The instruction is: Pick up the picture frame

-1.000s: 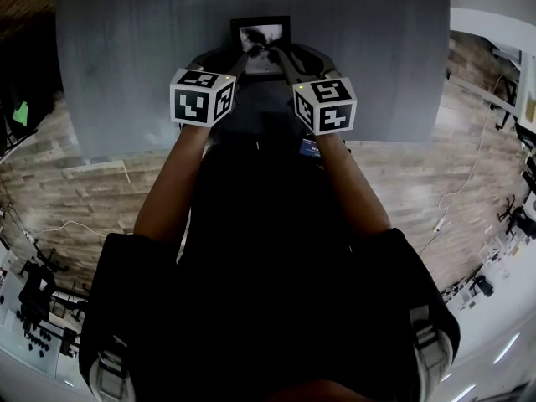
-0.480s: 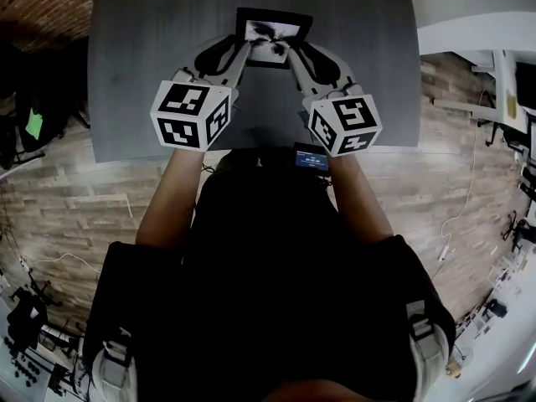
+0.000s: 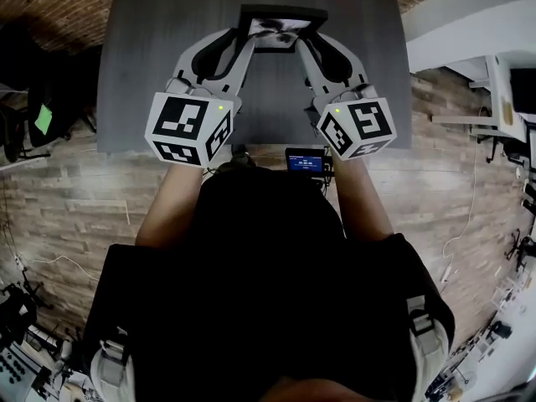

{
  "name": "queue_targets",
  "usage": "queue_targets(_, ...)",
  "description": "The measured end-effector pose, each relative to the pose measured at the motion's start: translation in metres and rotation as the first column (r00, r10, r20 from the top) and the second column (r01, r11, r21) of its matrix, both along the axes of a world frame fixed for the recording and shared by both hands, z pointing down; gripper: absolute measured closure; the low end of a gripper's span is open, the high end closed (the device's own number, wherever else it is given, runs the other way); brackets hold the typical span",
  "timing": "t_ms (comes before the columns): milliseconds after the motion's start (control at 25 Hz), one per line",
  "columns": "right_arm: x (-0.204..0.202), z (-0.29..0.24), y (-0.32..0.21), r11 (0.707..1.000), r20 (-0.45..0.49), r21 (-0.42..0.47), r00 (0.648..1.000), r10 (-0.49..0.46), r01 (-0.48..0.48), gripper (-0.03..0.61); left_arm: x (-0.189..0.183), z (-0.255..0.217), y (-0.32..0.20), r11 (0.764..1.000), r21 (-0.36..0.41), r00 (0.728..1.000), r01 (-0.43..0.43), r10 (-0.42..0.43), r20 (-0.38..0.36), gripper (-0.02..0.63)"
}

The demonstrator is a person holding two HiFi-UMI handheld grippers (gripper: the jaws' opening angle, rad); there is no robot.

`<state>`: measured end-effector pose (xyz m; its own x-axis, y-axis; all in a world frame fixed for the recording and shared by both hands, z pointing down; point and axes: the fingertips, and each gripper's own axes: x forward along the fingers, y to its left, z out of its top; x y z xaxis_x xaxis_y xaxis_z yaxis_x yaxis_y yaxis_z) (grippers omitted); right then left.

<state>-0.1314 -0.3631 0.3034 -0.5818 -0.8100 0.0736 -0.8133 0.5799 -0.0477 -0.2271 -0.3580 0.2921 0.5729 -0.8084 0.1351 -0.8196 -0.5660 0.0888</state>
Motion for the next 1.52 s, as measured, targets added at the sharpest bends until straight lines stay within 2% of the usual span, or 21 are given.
queue_targets(160, 0.023, -0.01, 0.036, 0.999, 0.034, 0.022, 0.999, -0.03, 0.029, 0.497, 0.023, -0.005, 0.036, 1.0, 0.021, 1.0, 0.023, -0.023, 0.001, 0.528)
queue_targets(640, 0.083, 0.016, 0.172, 0.995, 0.056, 0.013, 0.993, -0.099, 0.099, 0.497, 0.081, 0.019, 0.176, 0.993, 0.016, 0.993, 0.115, -0.114, -0.016, 0.529)
queue_targets(960, 0.122, 0.026, 0.254, 0.994, 0.102, -0.013, 0.989, -0.106, 0.108, 0.497, 0.12, 0.025, 0.258, 0.993, -0.017, 0.994, 0.113, -0.113, -0.001, 0.529)
queue_targets(1280, 0.122, 0.033, 0.306, 0.994, 0.128, -0.038, 0.987, -0.096, 0.101, 0.497, 0.118, 0.032, 0.312, 0.996, -0.029, 0.996, 0.083, -0.084, -0.016, 0.529)
queue_targets(1520, 0.108, 0.04, 0.336, 0.997, 0.086, -0.052, 0.995, -0.052, 0.057, 0.497, 0.105, 0.041, 0.342, 0.998, -0.043, 0.998, 0.044, -0.046, -0.046, 0.529)
